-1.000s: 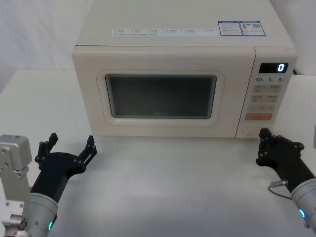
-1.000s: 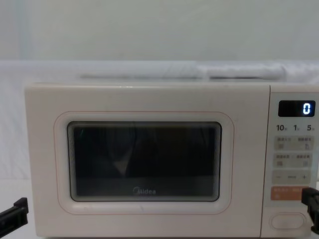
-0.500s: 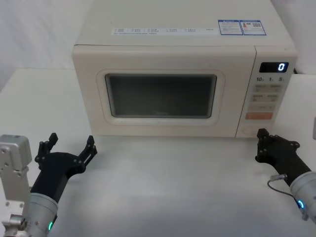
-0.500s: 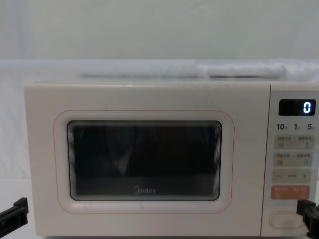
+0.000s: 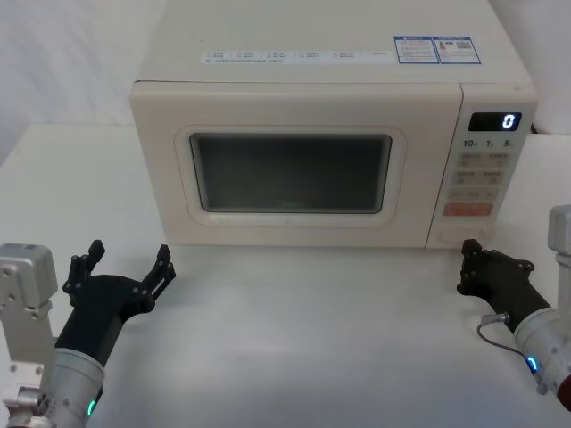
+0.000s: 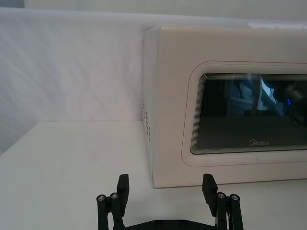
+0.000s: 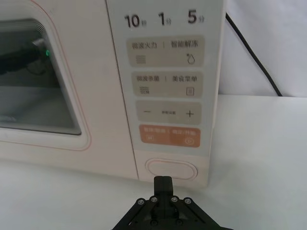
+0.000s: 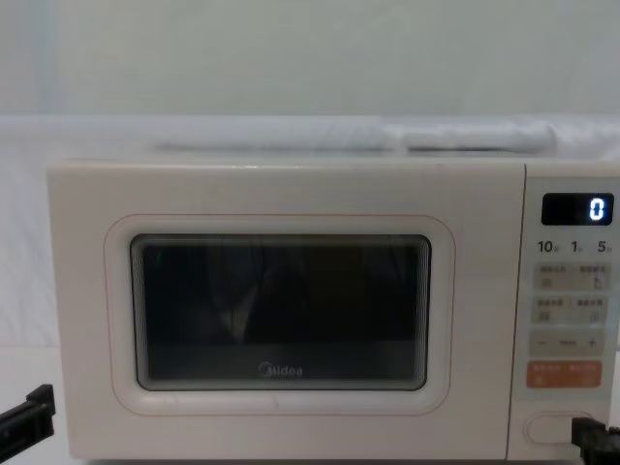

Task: Press the button to open the microwave door with one hand; close the microwave door with the other hand.

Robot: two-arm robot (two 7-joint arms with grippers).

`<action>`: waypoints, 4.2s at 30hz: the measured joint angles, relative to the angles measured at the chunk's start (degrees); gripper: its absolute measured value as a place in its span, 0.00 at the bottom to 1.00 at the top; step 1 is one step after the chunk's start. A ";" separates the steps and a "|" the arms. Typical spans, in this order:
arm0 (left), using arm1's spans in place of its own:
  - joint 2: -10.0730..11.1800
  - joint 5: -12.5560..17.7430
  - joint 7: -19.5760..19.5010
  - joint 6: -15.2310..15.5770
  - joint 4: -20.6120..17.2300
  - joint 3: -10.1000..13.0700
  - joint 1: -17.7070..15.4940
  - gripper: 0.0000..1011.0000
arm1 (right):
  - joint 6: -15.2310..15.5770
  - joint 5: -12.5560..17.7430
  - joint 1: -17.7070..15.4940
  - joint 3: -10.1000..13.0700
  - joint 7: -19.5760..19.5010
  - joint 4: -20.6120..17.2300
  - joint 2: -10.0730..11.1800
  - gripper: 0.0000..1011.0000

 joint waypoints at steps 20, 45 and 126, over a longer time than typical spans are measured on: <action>0.00 0.00 0.00 0.00 0.00 0.00 0.00 0.99 | 0.24 -1.92 4.09 -0.69 -0.85 5.33 -1.89 0.00; 0.00 0.00 0.00 0.00 0.00 0.00 0.00 0.99 | -1.15 -4.01 5.57 -0.06 -1.96 7.75 -3.44 0.00; 0.00 0.00 0.00 0.00 0.00 0.00 0.00 0.99 | -0.61 -4.74 5.18 1.24 -0.83 7.85 -3.93 0.00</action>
